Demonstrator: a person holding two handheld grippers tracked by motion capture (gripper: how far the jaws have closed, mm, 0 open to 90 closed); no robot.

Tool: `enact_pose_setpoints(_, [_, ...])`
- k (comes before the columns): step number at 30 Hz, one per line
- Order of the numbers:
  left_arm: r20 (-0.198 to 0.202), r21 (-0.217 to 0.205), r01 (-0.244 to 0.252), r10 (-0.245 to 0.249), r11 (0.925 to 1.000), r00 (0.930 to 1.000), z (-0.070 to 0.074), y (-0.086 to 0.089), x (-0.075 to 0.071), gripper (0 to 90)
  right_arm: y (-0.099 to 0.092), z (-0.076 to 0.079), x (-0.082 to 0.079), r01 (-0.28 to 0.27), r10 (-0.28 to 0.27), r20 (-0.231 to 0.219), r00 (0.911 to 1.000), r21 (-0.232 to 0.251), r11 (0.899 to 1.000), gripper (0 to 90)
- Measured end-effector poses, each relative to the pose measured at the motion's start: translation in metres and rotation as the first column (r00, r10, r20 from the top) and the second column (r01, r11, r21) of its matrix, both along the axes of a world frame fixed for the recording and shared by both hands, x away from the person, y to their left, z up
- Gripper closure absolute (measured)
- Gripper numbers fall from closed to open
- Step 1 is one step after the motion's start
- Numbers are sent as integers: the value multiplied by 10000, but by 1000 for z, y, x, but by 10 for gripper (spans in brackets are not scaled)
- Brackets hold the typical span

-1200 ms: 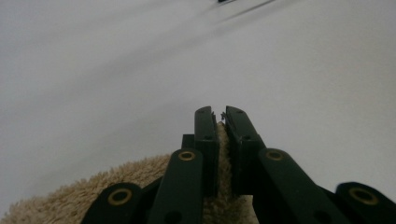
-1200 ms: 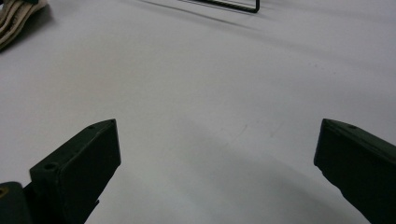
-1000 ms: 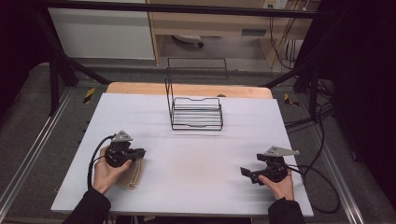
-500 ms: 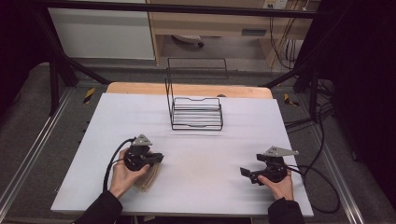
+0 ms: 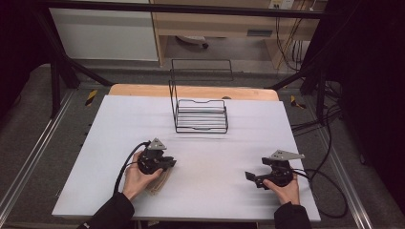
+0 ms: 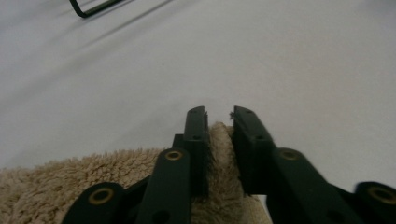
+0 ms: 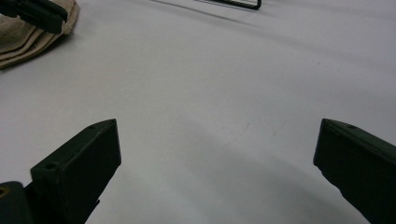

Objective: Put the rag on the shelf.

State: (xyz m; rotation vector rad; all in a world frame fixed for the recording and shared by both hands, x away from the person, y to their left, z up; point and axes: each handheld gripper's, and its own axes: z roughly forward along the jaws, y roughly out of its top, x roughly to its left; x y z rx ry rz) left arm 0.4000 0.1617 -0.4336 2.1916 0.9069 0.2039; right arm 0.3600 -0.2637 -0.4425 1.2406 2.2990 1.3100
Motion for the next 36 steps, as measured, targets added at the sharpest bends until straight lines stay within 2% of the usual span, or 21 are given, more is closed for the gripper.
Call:
enact_pose_setpoints(2, [106,-56,-28,29,10000,9999,2,2,-1,653,0,0,0,16,-16,-3,10000,32,10000,14])
enact_pose_setpoints(3, [144,-35,-37,38,10000,9999,5,4,-1,653,0,0,0,16,-16,-3,10000,32,10000,14])
enact_pose_setpoints(4, [319,39,-155,153,9999,9994,10,10,-2,582,0,0,0,5,-5,16,10000,27,10000,14])
enact_pose_setpoints(9, [625,-198,-565,576,9982,9964,24,33,-7,434,1,0,0,37,-37,22,10000,48,10000,14])
enact_pose_setpoints(10, [625,-198,-565,576,9982,9964,24,33,-7,392,1,0,0,31,-31,25,10000,69,10000,14])
enact_pose_setpoints(11, [637,-69,-735,738,9973,9952,26,44,-9,360,1,0,0,43,-43,19,10000,106,9999,15])
enact_pose_setpoints(12, [637,-69,-735,738,9973,9952,26,44,-9,332,2,0,0,51,-51,-3,10000,123,9999,15])
enact_pose_setpoints(13, [562,-38,-903,904,9959,9943,27,51,-11,305,2,0,0,60,-60,-33,10000,138,9999,16])
enact_pose_setpoints(14, [538,4,-972,970,9953,9938,27,57,-13,285,3,0,0,45,-45,-17,10000,101,9999,15])
enact_pose_setpoints(16, [427,111,-1344,1338,9909,9901,24,78,-18,252,4,0,0,25,-25,-14,10000,83,10000,15])
enact_pose_setpoints(17, [427,111,-1344,1338,9909,9901,24,78,-18,235,5,0,-1,31,-30,-64,10000,108,9999,15])
enact_pose_setpoints(18, [303,161,-1518,1513,9883,9880,21,91,-22,219,7,0,0,14,-14,-20,10000,101,9999,15])
enact_pose_setpoints(19, [303,161,-1518,1513,9883,9880,21,91,-22,212,8,0,0,29,-28,-23,10000,104,9999,15])
enact_pose_setpoints(22, [162,165,-1840,1837,9828,9828,13,110,-30,219,12,0,-1,30,-28,-125,9999,142,9999,13])
enact_pose_setpoints(23, [162,165,-1840,1837,9828,9828,13,110,-30,231,12,0,-1,30,-28,-125,9999,142,9999,13])
enact_pose_setpoints(27, [44,199,-2299,2299,9730,9732,6,122,-35,282,16,1,0,46,-46,-82,10000,84,10000,10])
enact_pose_setpoints(28, [44,199,-2299,2299,9730,9732,6,122,-35,300,16,1,0,46,-46,-82,10000,84,10000,10])
enact_pose_setpoints(30, [-253,206,-2514,2519,9677,9674,3,126,-35,360,20,1,0,65,-65,-65,10000,70,10000,8])
enact_pose_setpoints(33, [-392,174,-2561,2566,9665,9657,2,129,-37,480,25,3,0,-2,2,-43,10000,20,10000,6])
enact_pose_setpoints(35, [-432,215,-2560,2568,9664,9655,1,129,-39,509,27,4,0,-8,8,-78,10000,22,10000,6])
enact_pose_setpoints(36, [-479,175,-2550,2556,9668,9656,1,130,-40,563,33,4,-1,-15,15,-72,10000,74,10000,6])
